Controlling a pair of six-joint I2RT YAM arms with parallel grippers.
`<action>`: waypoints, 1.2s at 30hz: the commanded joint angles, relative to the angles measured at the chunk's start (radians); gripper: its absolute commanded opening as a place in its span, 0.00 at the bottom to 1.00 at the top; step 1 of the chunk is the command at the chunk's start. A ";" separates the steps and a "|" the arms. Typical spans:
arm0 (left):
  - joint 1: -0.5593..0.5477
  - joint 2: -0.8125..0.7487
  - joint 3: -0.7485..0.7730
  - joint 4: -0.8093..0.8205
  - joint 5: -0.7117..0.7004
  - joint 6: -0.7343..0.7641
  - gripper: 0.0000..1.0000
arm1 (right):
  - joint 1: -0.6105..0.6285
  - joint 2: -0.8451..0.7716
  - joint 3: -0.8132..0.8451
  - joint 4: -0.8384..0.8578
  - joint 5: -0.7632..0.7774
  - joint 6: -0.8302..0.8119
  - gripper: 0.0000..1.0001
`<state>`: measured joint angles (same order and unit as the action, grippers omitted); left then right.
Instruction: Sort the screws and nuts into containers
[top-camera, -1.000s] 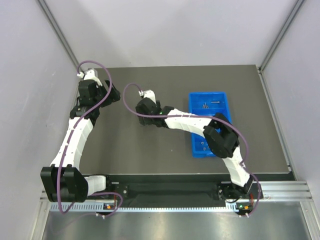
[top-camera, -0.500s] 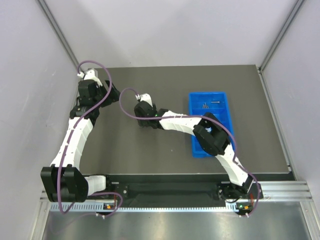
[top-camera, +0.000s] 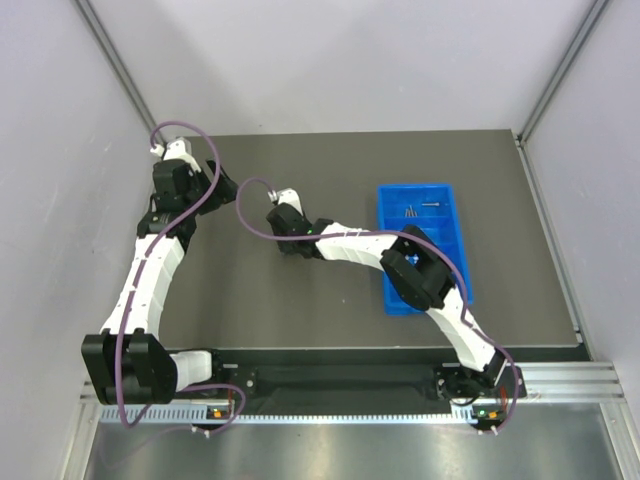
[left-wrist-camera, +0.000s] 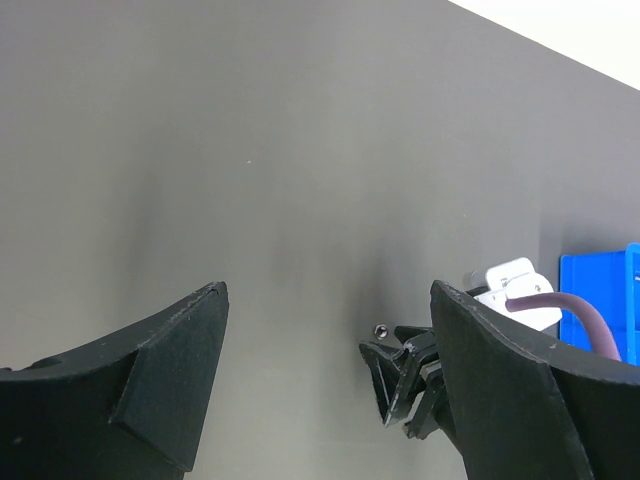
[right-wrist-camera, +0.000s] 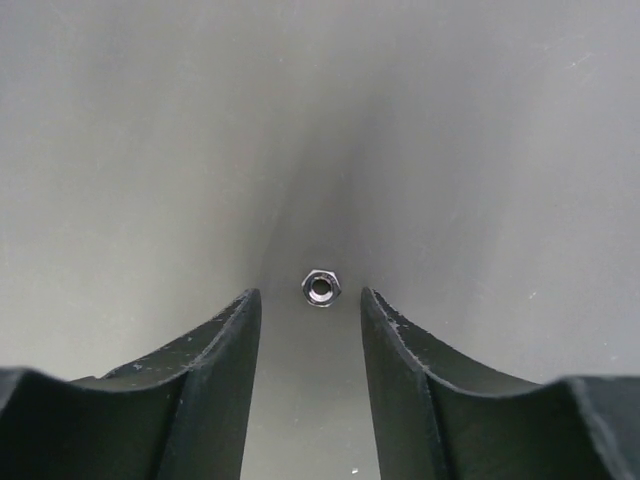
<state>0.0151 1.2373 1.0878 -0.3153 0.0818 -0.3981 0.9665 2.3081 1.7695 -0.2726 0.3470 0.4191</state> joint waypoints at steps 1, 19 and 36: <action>0.006 -0.009 0.000 0.050 0.000 -0.005 0.87 | 0.006 0.027 0.056 0.024 0.004 -0.013 0.44; 0.011 -0.007 0.000 0.050 -0.002 -0.004 0.86 | 0.006 0.054 0.061 -0.007 0.015 -0.022 0.29; 0.019 -0.010 0.001 0.050 -0.008 -0.004 0.87 | -0.003 -0.145 -0.149 0.015 0.041 -0.068 0.08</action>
<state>0.0250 1.2373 1.0878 -0.3153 0.0811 -0.3981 0.9661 2.2704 1.6997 -0.2413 0.3637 0.3733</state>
